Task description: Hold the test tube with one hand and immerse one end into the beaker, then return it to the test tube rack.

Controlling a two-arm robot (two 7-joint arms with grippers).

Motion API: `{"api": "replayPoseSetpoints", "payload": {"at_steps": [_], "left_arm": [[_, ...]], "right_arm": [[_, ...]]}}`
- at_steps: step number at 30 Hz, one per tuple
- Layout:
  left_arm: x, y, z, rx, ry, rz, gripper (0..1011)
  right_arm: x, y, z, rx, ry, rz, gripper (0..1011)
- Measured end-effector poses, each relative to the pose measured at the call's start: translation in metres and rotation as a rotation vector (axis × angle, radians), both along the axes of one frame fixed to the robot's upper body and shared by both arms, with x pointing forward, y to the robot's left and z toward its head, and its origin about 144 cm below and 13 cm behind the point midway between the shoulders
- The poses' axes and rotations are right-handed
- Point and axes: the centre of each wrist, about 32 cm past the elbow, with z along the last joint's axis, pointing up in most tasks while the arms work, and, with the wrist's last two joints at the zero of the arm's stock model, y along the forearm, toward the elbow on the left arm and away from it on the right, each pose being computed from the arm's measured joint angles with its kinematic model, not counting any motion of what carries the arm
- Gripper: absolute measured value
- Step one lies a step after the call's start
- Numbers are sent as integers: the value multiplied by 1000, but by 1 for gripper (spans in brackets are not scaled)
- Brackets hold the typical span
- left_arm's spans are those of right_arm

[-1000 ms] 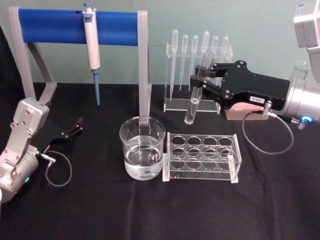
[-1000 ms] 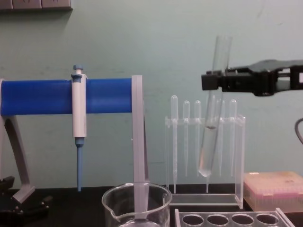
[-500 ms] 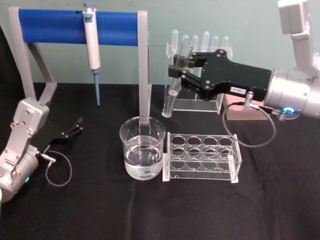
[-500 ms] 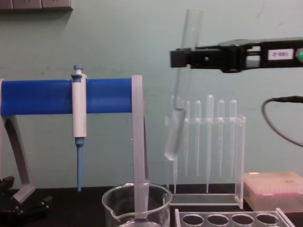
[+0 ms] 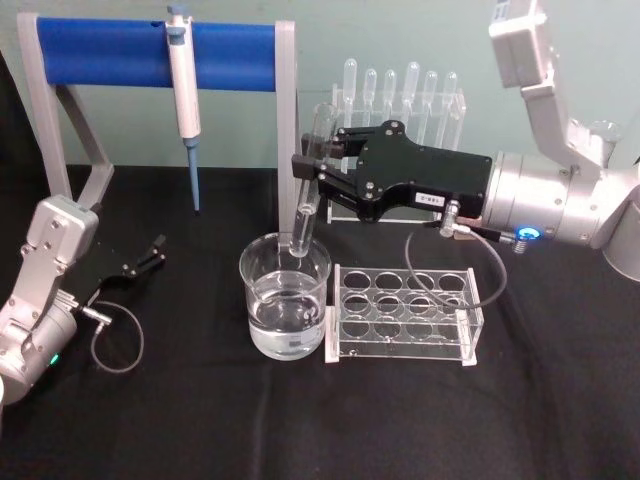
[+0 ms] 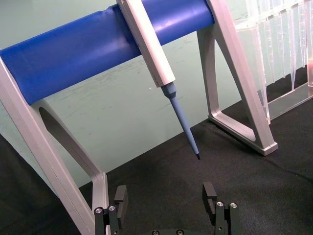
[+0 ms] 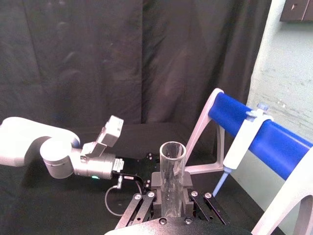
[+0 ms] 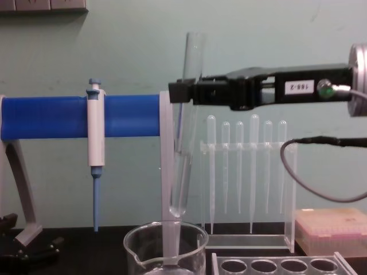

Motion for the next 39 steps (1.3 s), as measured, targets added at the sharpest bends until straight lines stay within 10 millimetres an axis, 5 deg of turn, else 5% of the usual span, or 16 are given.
{"api": "replayPoseSetpoints", "payload": {"at_steps": [39], "left_arm": [[0, 0, 0, 0, 0, 0, 1000]], "right_arm": [[20, 17, -77, -33, 24, -17, 236]]}}
